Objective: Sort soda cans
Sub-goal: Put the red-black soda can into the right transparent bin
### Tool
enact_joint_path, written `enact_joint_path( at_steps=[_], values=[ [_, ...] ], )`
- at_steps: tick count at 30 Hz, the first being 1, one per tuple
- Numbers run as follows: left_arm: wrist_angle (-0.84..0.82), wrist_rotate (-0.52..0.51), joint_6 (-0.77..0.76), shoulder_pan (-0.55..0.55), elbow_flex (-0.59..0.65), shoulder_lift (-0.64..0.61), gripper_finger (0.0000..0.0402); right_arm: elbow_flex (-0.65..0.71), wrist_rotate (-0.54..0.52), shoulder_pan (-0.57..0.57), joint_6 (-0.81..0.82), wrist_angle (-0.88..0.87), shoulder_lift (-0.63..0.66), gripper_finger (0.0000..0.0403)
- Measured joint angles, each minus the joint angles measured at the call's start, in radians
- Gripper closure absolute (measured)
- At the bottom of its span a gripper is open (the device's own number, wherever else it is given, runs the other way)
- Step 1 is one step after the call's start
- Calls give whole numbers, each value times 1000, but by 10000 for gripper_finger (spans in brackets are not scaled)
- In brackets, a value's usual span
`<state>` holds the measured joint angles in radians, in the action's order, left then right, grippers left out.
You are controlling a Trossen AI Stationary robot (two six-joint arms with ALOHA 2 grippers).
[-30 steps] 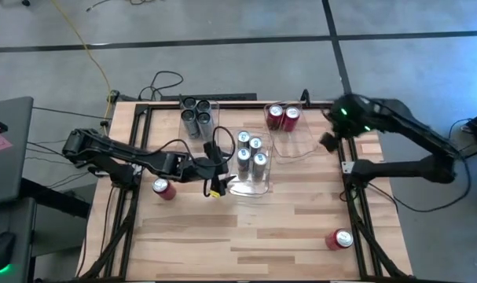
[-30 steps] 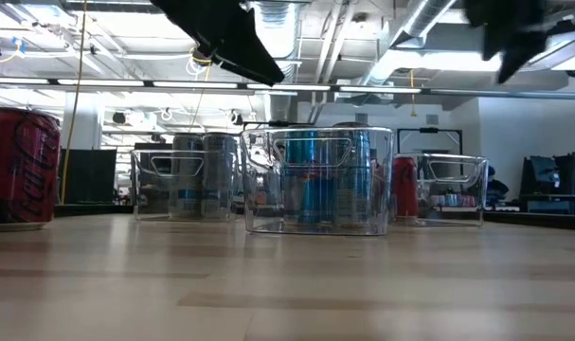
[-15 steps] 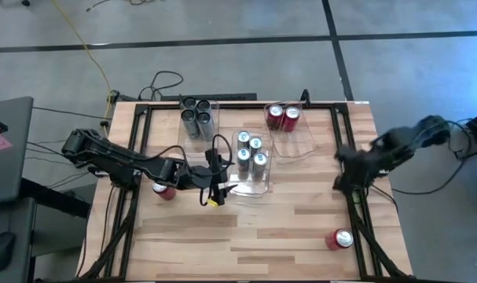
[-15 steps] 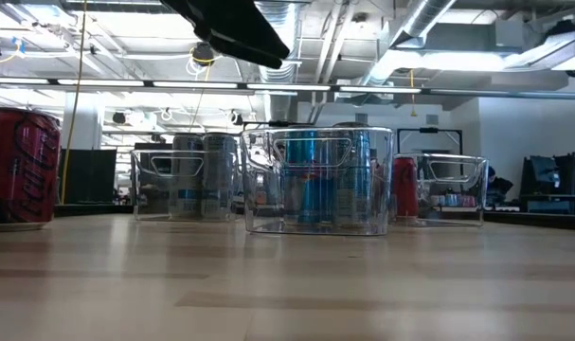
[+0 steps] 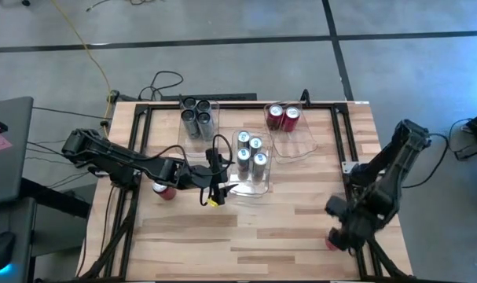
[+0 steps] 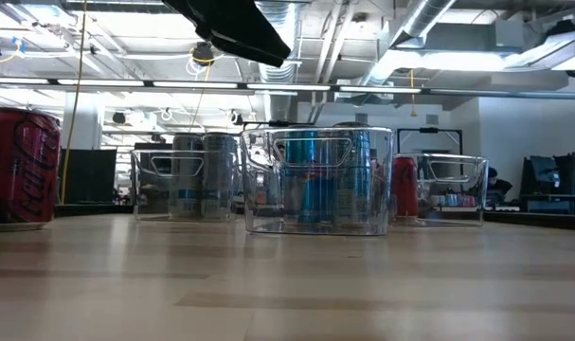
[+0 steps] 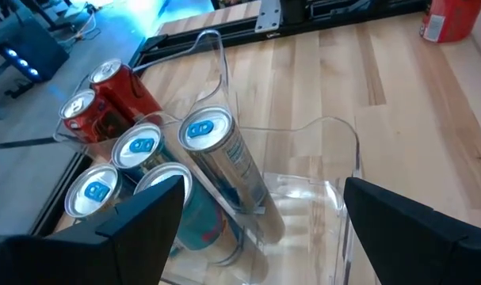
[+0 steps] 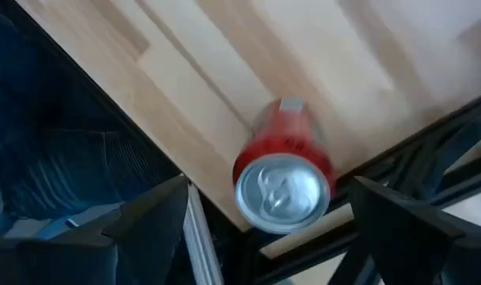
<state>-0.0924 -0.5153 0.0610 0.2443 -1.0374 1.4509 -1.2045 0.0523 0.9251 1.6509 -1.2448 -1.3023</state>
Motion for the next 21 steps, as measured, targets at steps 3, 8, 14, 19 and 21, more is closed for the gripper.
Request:
enact_joint_path(
  at_steps=[3, 8, 14, 19, 21],
  values=[
    [15, 1, 6, 0, 0, 0, 61, 0, 9, 45, 80, 36, -34, 39],
    [27, 1, 29, 0, 0, 0, 61, -1, 10, 105, 202, 84, -79, 39],
    [51, 2, 60, 0, 0, 0, 61, -1, 10, 136, 260, 30, -115, 40],
    [56, 2, 66, 0, 0, 0, 61, -1, 1, 135, 287, -3, -125, 40],
    [57, 2, 67, 0, 0, 0, 61, -2, -5, 133, 288, 4, -125, 40]
  ],
)
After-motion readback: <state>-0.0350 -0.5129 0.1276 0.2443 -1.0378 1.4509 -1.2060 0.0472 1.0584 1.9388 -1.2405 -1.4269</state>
